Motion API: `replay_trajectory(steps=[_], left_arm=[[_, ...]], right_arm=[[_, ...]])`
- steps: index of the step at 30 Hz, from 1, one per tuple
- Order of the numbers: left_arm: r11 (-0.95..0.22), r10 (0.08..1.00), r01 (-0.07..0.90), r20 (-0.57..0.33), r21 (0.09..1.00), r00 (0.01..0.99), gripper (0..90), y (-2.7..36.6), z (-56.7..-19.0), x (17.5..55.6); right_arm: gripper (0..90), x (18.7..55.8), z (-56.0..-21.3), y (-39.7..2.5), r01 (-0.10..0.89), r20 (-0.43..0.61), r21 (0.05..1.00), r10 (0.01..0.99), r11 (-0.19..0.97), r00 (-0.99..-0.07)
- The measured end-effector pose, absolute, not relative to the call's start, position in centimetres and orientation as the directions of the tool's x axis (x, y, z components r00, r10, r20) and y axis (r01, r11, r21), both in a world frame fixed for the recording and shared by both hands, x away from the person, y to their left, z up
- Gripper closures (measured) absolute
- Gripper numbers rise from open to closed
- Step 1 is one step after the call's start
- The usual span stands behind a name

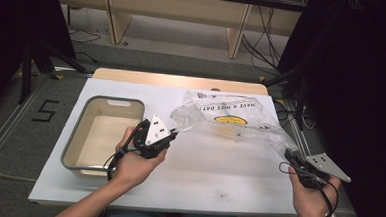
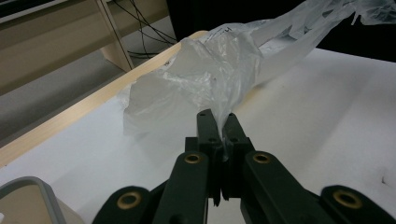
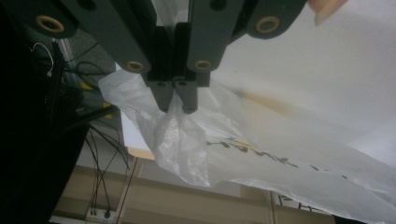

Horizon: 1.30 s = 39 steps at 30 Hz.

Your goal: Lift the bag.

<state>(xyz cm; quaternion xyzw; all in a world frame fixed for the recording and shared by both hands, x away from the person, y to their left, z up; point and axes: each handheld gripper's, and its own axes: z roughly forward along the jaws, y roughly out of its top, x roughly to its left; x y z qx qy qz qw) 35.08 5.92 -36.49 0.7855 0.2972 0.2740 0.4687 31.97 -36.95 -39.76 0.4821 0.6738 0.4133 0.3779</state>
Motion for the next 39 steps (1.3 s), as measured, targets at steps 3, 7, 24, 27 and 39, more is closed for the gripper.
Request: replay_trajectory(steps=[3, 7, 24, 27, 39], left_arm=[[-0.373, 0.728, 0.198, 0.153, 0.906, 0.669, 88.7, 6.0, -36.4, 35.1], [-0.362, 0.729, 0.169, 0.165, 0.917, 0.665, 88.8, 6.1, -35.9, 34.8], [-0.327, 0.729, 0.126, 0.165, 0.937, 0.664, 88.8, 6.1, -34.6, 34.5], [-0.327, 0.731, 0.121, 0.169, 0.937, 0.661, 88.8, 6.2, -34.4, 34.5], [-0.303, 0.738, 0.094, 0.171, 0.948, 0.653, 88.8, 6.6, -33.5, 34.2]], right_arm=[[90.0, 32.0, -39.5, -36.8, 0.322, -0.120, 0.926, 0.961, 0.199, -0.249], [90.0, 31.9, -38.9, -36.6, 0.295, -0.135, 0.933, 0.960, 0.207, -0.246], [90.0, 32.3, -36.6, -36.3, 0.184, -0.180, 0.958, 0.960, 0.220, -0.212], [90.0, 32.4, -36.2, -36.2, 0.170, -0.182, 0.961, 0.961, 0.219, -0.210], [90.0, 32.8, -34.7, -35.8, 0.115, -0.195, 0.969, 0.959, 0.221, -0.204]])
